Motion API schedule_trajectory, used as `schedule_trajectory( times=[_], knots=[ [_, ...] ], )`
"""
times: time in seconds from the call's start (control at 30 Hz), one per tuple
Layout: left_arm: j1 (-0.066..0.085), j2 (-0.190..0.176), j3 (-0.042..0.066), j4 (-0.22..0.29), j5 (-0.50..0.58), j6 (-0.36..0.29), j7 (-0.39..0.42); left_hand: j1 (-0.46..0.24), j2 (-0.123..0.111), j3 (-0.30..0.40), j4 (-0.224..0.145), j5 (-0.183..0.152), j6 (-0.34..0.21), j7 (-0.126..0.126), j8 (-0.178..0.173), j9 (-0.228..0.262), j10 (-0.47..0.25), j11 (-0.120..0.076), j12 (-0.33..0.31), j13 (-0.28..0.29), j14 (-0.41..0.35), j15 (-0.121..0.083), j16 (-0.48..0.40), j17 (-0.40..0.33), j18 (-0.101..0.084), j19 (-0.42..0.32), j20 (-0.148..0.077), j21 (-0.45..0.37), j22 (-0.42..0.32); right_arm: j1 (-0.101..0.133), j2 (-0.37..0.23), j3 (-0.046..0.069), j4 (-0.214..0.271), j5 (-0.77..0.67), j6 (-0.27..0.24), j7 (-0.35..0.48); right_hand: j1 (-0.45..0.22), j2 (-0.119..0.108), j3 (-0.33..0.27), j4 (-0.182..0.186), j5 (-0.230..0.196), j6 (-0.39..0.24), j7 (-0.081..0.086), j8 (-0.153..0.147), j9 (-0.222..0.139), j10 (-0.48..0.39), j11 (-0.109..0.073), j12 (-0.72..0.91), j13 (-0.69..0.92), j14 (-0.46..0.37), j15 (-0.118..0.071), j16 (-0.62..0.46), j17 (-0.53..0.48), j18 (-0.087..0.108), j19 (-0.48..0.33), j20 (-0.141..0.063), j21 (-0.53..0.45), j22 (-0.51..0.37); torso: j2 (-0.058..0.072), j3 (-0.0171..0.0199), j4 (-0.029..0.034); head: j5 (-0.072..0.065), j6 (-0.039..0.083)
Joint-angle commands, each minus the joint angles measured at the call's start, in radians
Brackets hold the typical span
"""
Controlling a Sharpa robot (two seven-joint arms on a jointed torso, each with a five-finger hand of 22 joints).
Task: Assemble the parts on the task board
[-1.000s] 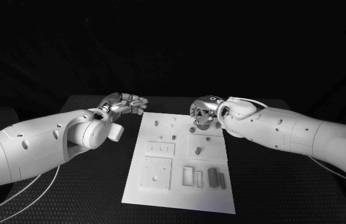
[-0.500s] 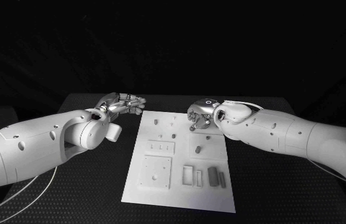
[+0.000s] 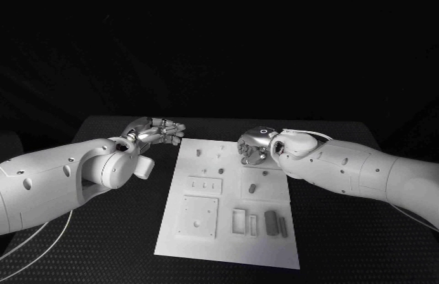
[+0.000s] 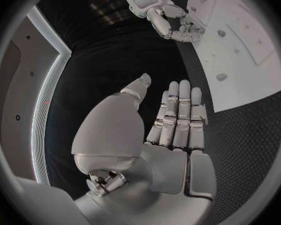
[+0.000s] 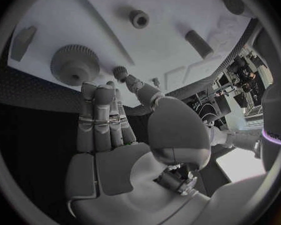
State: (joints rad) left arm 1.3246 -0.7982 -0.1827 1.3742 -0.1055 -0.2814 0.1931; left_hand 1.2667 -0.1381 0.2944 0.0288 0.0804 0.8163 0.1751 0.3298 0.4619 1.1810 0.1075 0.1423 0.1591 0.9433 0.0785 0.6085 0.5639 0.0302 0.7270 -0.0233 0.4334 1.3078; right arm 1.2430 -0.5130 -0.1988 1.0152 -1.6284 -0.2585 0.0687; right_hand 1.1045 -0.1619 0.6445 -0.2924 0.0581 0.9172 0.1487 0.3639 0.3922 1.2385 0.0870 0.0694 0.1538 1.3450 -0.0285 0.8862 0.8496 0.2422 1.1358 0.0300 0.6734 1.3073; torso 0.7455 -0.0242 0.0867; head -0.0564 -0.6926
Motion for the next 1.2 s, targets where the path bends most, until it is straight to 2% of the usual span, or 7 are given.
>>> schedule_trajectory(
  times=[0.03,0.3,0.57,1.2],
  knots=[
    [0.002,0.003,0.001,-0.001,0.001,0.021,0.002,-0.011,0.002,0.001,0.002,-0.003,-0.003,0.007,-0.005,-0.002,0.001,0.005,-0.005,0.001,-0.005,0.001,-0.003,-0.002,-0.004,-0.006,0.002,-0.003,0.016,-0.003,-0.003,-0.002,0.000,-0.037,0.018,-0.013,-0.005,-0.009,-0.006,0.000,-0.006,0.004,-0.001,-0.005,0.000,-0.010,-0.001,-0.004,-0.002,-0.005,0.001,0.007,0.002,0.020,-0.001,-0.007,0.007,0.026,0.002,-0.0011,-0.0012,0.000,-0.003],
    [0.001,0.003,0.001,-0.009,0.002,0.024,0.000,-0.012,0.002,0.002,0.003,-0.003,-0.003,0.007,-0.006,-0.002,0.000,0.006,-0.007,0.001,-0.006,0.001,-0.003,-0.002,-0.003,-0.007,0.002,-0.004,0.016,-0.004,-0.012,-0.003,0.009,-0.048,0.016,-0.018,-0.007,-0.022,-0.007,0.001,-0.006,0.006,-0.001,-0.006,0.001,-0.024,0.003,-0.005,-0.005,-0.006,0.005,0.022,0.003,0.020,-0.002,-0.010,0.023,0.025,0.002,-0.0020,-0.0027,0.001,-0.006],
    [0.001,0.004,0.001,-0.016,0.004,0.024,-0.001,-0.013,0.002,0.002,0.004,-0.003,-0.003,0.008,-0.006,-0.002,-0.001,0.006,-0.008,0.001,-0.006,0.001,-0.003,-0.002,-0.003,-0.007,0.003,-0.004,0.016,-0.004,-0.014,-0.003,0.021,-0.048,0.013,-0.016,-0.009,-0.024,-0.007,0.001,-0.006,0.006,-0.002,-0.006,0.002,-0.026,0.004,-0.004,-0.006,-0.006,0.006,0.028,0.003,0.020,-0.002,-0.011,0.029,0.025,0.003,-0.0024,-0.0010,0.002,-0.005],
    [0.001,0.008,0.001,-0.017,0.006,0.025,-0.002,-0.016,0.003,0.004,0.006,-0.003,-0.003,0.008,-0.008,-0.002,0.000,0.007,-0.011,0.002,-0.006,0.002,-0.003,-0.002,-0.003,-0.007,0.003,-0.004,0.016,-0.012,0.007,-0.005,0.000,-0.066,0.020,-0.034,-0.004,-0.012,0.010,0.002,-0.009,0.011,-0.002,-0.006,0.004,-0.021,0.002,0.000,-0.005,-0.008,0.004,0.048,0.004,0.020,0.000,-0.017,0.052,0.024,0.009,-0.0036,-0.0009,0.001,-0.001]
  ],
)
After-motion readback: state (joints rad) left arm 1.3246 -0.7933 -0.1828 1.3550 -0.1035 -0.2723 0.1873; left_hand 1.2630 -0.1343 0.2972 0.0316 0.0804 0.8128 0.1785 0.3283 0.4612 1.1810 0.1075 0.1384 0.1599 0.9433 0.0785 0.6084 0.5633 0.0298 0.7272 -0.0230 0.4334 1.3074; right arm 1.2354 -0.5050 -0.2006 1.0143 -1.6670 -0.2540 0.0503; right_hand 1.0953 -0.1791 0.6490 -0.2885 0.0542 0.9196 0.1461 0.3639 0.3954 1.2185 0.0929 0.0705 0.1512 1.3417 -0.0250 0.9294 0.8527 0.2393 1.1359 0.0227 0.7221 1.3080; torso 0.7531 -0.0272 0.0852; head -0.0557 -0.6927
